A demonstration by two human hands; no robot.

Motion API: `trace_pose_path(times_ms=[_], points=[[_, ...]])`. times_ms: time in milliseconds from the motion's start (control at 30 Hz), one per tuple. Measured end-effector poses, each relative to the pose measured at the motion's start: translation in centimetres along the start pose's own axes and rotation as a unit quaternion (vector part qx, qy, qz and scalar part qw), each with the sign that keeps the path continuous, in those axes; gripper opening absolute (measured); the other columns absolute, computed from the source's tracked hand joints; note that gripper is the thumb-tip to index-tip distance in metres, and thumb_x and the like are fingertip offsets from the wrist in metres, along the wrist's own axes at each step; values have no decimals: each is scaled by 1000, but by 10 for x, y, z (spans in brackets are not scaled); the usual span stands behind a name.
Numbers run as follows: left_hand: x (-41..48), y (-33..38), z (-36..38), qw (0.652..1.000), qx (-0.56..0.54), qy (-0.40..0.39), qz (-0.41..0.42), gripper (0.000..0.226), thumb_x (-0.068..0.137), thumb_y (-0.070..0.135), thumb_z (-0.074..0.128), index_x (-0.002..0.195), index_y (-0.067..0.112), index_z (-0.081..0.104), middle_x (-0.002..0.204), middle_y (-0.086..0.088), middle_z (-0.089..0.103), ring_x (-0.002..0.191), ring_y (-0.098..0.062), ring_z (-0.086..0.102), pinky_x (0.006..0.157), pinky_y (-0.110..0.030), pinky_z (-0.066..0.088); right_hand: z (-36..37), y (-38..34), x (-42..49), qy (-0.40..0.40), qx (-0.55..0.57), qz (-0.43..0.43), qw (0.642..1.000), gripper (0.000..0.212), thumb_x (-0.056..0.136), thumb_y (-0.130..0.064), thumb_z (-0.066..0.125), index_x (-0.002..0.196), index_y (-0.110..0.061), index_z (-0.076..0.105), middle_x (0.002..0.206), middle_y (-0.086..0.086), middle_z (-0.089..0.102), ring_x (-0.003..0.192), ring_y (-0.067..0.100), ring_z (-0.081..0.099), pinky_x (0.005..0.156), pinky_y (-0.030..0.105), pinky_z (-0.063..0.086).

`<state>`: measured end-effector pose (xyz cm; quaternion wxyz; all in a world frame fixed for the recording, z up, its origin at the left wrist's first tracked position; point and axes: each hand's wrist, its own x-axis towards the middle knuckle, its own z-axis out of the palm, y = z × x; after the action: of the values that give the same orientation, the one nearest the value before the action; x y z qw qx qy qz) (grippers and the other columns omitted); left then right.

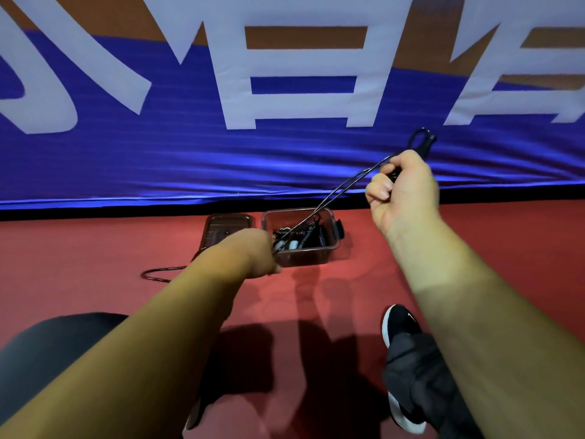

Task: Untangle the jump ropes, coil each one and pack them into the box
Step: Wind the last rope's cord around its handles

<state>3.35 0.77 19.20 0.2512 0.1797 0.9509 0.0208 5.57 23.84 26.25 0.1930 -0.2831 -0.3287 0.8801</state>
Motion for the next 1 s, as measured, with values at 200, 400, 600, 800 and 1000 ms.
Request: trace_pose_path(times_ms=[200, 400, 600, 800, 1000], points=[[-1, -18, 9, 977, 119, -119, -128, 37, 90, 26, 64, 127, 20, 68, 119, 0, 68, 113, -27, 67, 100, -41, 53, -9, -15, 14, 43, 54, -40, 997, 20, 94, -6, 50, 78, -15, 43, 64, -1, 40, 42, 14, 28, 39, 23, 22], [1, -14, -3, 995, -9, -92, -35, 85, 77, 74, 75, 140, 19, 62, 140, -4, 63, 127, -29, 59, 110, -41, 46, -8, 1, 4, -20, -155, 46, 987, 18, 96, -7, 53, 81, -16, 46, 63, 0, 43, 41, 10, 23, 39, 19, 16], [-2, 19, -26, 960, -246, 102, 88, 69, 92, 40, 76, 150, 20, 45, 126, 2, 65, 105, -19, 67, 94, -30, 51, -6, 24, -10, -102, -325, 65, 938, 12, 92, -6, 55, 90, -16, 48, 74, 4, 46, 46, 12, 25, 41, 20, 18], [6, 28, -29, 879, -438, 80, 172, 61, 97, 13, 65, 153, 23, 44, 142, 11, 60, 122, -1, 61, 112, -38, 49, -1, 32, -20, -202, -387, 91, 895, 9, 94, -6, 54, 93, -14, 50, 74, 7, 48, 47, 12, 27, 42, 19, 17], [-1, 17, -37, 890, -394, 62, 221, 20, 95, 41, 68, 110, 29, 74, 114, -4, 76, 111, -26, 70, 107, -62, 48, 0, 31, -22, -241, -430, 92, 865, 13, 92, -6, 58, 85, -15, 52, 70, 6, 50, 47, 12, 29, 42, 20, 18]])
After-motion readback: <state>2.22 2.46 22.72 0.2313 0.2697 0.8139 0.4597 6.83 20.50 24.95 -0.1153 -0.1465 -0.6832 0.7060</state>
